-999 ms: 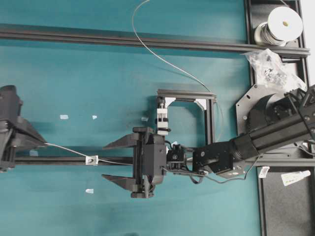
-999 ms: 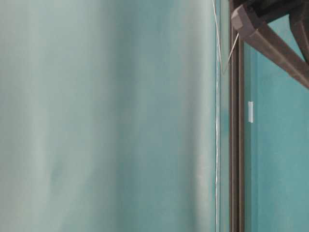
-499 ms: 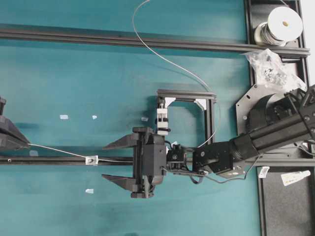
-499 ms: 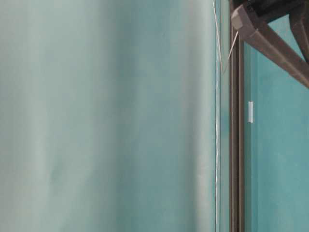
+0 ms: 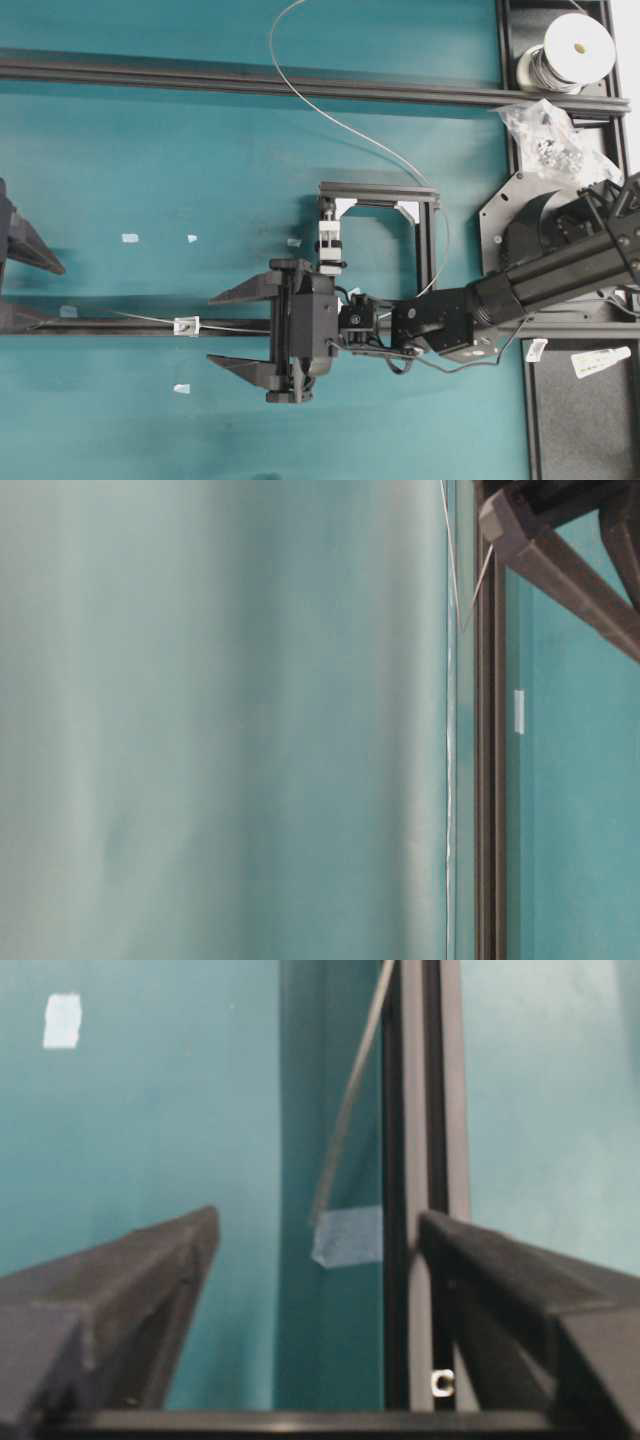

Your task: Insert the wire through the hole in the metal fitting.

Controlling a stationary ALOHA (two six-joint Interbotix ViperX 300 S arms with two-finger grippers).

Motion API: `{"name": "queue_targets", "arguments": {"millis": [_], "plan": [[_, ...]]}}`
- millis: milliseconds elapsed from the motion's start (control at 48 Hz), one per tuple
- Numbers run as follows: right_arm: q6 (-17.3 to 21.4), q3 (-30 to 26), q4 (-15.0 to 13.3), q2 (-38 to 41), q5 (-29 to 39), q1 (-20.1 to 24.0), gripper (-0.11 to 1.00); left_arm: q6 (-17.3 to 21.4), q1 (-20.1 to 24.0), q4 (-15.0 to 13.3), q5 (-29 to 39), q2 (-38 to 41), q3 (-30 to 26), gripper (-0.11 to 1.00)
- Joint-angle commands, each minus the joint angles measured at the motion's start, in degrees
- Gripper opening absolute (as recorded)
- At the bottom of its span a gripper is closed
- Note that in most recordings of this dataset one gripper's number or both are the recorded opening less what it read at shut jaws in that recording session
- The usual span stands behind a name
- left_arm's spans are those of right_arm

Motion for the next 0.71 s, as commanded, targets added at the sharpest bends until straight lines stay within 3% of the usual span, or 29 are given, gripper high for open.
{"name": "queue_targets", "arguments": {"millis": [0, 83, 125, 687], "plan": [[0.0, -0.35, -0.09, -1.76, -0.26, 0.09, 0.91, 0.09, -0.09, 0.18, -0.18, -0.35, -0.53, 0.56], [0.0, -0.26, -0.09, -1.85, -0.26, 0.09, 0.91, 0.26, -0.09, 0.09, -0.18, -0.53, -0.62, 0.79], [0.0, -0.35, -0.09, -1.85, -0.26, 0.09, 0.91, 0.35, 0.09, 0.18, -0.18, -0.79, -0.7, 0.86], [-1.58, 5.1, -0.09, -10.72, -0.62, -0.53, 0.91, 5.19, 3.25, 0.18, -0.18, -9.93, 2.2, 0.87]]}}
